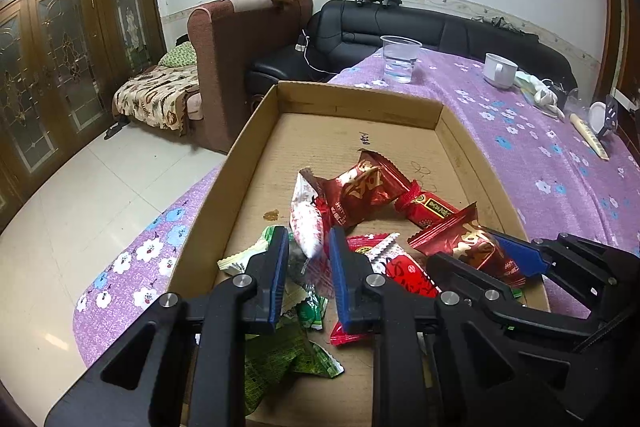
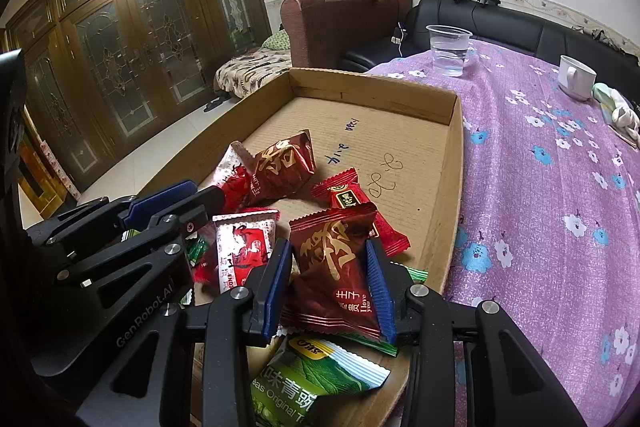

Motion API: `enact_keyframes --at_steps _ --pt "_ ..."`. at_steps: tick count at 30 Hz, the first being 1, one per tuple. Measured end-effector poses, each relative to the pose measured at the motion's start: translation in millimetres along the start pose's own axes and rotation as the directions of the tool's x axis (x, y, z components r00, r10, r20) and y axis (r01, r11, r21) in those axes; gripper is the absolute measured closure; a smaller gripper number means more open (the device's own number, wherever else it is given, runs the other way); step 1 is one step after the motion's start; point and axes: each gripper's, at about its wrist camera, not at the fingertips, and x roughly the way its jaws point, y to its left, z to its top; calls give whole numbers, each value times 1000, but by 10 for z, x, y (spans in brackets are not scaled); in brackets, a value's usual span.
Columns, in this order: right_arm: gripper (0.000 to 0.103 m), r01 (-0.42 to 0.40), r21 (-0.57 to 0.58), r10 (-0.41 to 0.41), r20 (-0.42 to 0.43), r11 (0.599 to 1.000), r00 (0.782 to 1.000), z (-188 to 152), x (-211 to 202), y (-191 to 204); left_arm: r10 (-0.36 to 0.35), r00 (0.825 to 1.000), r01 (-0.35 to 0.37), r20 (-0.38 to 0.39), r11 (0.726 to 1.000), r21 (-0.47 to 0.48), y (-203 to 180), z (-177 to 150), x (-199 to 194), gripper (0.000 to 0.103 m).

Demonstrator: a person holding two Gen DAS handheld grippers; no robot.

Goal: Organize snacks

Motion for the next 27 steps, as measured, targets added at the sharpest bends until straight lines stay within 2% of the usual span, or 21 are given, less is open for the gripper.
enact_keyframes --at_steps 12,14,16,18,20,21,22,23,27 --pt "62 -14 -4 14 6 1000 1000 -5 -37 -9 21 1000 -21 -9 1000 -1 7 -7 9 83" --pt "59 -13 2 13 17 1000 1000 15 -84 -21 21 1000 -21 -1 1000 -12 33 -7 -3 72" --pt "53 2 12 -3 35 1000 999 54 -147 -51 4 1000 -3 9 999 -45 114 -13 -30 50" --pt "46 -26 45 23 51 999 998 83 -231 -102 -13 1000 15 25 998 -60 156 -19 -63 44" --pt "39 -28 60 24 67 998 997 104 -316 -130 -14 998 17 62 999 -50 149 -42 -138 42" --pt "38 -24 61 19 74 998 997 115 -367 -133 -7 997 11 78 999 -43 138 -49 -169 34" --pt "37 -23 57 18 81 998 997 132 -433 -129 -4 996 7 89 999 -34 126 -54 -193 21" --pt "36 -23 56 18 87 998 996 139 -484 -121 -4 995 7 97 1000 -26 119 -57 -213 17" --pt "20 -28 75 20 105 997 994 124 -737 -169 7 992 -6 126 1000 -6 101 -80 -284 16"
